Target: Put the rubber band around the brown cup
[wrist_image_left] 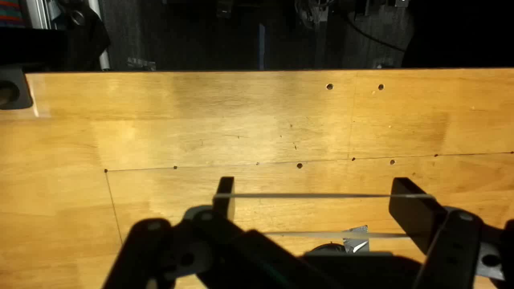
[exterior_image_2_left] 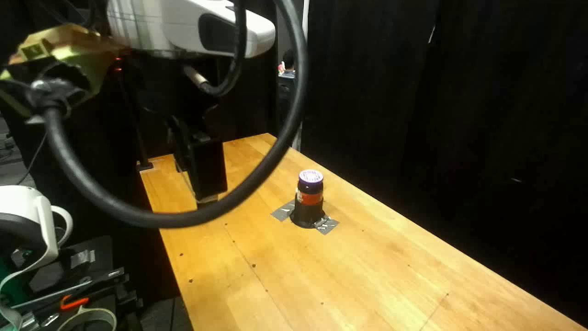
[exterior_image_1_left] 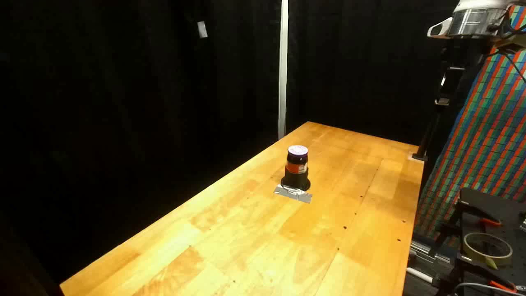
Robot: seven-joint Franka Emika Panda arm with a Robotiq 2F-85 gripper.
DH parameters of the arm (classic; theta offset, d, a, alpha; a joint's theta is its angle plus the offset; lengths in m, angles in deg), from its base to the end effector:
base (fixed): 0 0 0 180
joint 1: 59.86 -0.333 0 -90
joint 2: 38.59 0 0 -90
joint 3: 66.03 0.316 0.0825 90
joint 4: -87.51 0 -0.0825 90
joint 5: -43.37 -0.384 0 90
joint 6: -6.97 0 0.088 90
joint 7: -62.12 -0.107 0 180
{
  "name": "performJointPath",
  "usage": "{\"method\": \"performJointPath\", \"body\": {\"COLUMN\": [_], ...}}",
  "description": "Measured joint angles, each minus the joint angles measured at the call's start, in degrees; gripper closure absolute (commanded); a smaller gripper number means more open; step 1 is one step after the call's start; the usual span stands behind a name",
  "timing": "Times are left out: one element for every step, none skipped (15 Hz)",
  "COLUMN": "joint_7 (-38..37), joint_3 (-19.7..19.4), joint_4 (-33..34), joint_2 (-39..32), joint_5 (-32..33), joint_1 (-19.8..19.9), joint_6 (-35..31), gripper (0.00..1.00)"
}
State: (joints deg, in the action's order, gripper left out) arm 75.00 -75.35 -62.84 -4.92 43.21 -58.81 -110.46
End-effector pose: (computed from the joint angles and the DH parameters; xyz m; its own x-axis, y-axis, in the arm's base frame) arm 0.3580 -0.0647 0.4346 0.9973 0.0679 0.0272 0.0700 -0.9936 -0.0884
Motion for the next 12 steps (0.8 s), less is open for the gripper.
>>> {"method": "performJointPath", "body": {"joint_7": [0.0,0.0,0.0,0.0,0.0,0.0,0.0,0.0,0.0,0.0,0.0,0.0], "joint_3": [0.0,0.0,0.0,0.0,0.0,0.0,0.1,0.3,0.4,0.5,0.7,1.1], "joint_4": [0.1,0.3,0.4,0.4,0.5,0.4,0.4,0.5,0.8,1.4,2.3,3.8], "joint_2": [0.0,0.1,0.1,0.1,0.1,0.1,-0.1,-0.6,-1.6,-3.2,-5.4,-8.2], "joint_5": [0.0,0.0,0.0,0.0,0.0,0.0,0.0,-0.1,-0.5,-1.5,-2.8,-4.3], "joint_1": [0.0,0.0,0.0,0.0,0.0,0.0,0.0,0.0,-0.3,-0.9,-1.8,-2.8], "joint_6": [0.0,0.0,0.0,0.0,0.0,0.0,0.0,-0.2,-1.1,-2.6,-4.6,-6.7], "gripper": [0.00,0.00,0.00,0.00,0.00,0.00,0.00,0.00,0.00,0.00,0.00,0.00]}}
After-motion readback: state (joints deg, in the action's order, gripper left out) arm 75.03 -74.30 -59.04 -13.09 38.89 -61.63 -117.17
